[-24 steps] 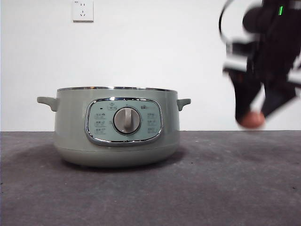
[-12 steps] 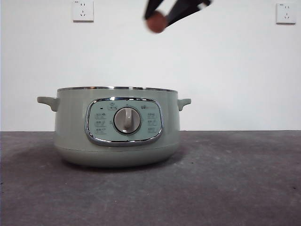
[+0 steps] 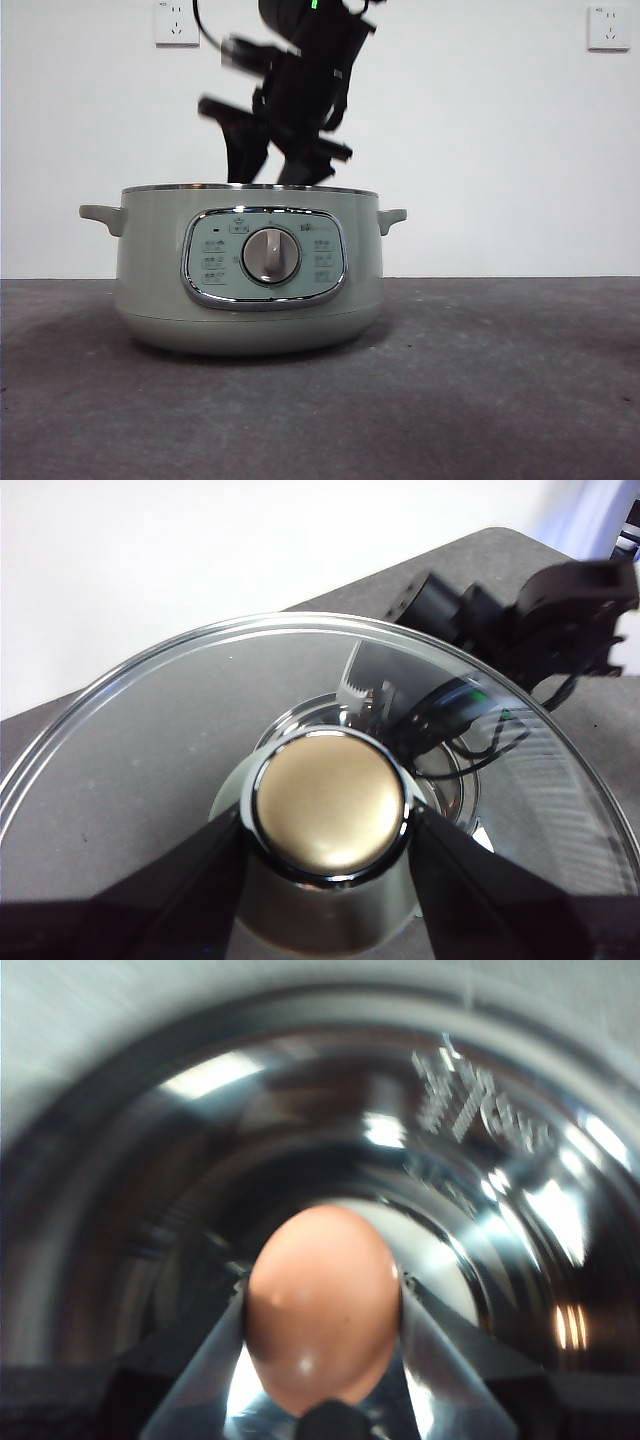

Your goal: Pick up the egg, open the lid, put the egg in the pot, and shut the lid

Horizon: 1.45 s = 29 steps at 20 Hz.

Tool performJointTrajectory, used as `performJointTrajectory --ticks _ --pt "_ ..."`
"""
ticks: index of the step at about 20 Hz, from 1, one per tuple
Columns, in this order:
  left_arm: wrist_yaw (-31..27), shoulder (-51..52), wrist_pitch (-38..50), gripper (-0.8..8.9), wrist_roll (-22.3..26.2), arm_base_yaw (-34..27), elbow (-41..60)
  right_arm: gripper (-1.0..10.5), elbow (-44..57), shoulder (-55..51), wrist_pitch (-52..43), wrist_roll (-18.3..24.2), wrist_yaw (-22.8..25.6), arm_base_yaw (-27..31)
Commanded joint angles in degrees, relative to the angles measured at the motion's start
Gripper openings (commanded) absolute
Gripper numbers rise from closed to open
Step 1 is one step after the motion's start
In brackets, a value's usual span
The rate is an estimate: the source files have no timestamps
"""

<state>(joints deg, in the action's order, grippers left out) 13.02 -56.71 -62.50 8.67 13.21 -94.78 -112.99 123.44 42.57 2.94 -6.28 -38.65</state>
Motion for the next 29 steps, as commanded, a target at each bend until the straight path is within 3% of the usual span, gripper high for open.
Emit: performJointTrajectory --ticks 1,11,13,14,22,29 --pt "0.5 0.9 2.6 -0.08 -0.5 -0.2 -0.6 -0.2 -0.3 2.2 0.8 1.9 1.4 -0.1" --pt "0.5 0.8 2.5 -0.08 -0.5 -0.2 -0.6 0.2 -0.3 6.2 4.4 3.3 3.3 -0.1" --pt "0.5 0.8 2.5 -0.08 -0.5 -0.2 -0.6 4.0 -0.4 6.1 4.4 3.2 2.8 -0.1" --pt "0.5 0.8 2.5 -0.08 -0.5 -0.2 -0.6 5.1 -1.2 6.0 4.9 2.7 2.6 -0.3" --pt "0.5 0.4 2.6 -0.08 0.0 -0.2 -0.6 5.0 -27.3 -0.2 21.9 2.4 3.5 0.7" --pt "1.4 -4.3 5.5 -0.08 0.2 0.3 -0.6 5.0 -29.6 -14.7 32.3 2.4 6.1 7.0"
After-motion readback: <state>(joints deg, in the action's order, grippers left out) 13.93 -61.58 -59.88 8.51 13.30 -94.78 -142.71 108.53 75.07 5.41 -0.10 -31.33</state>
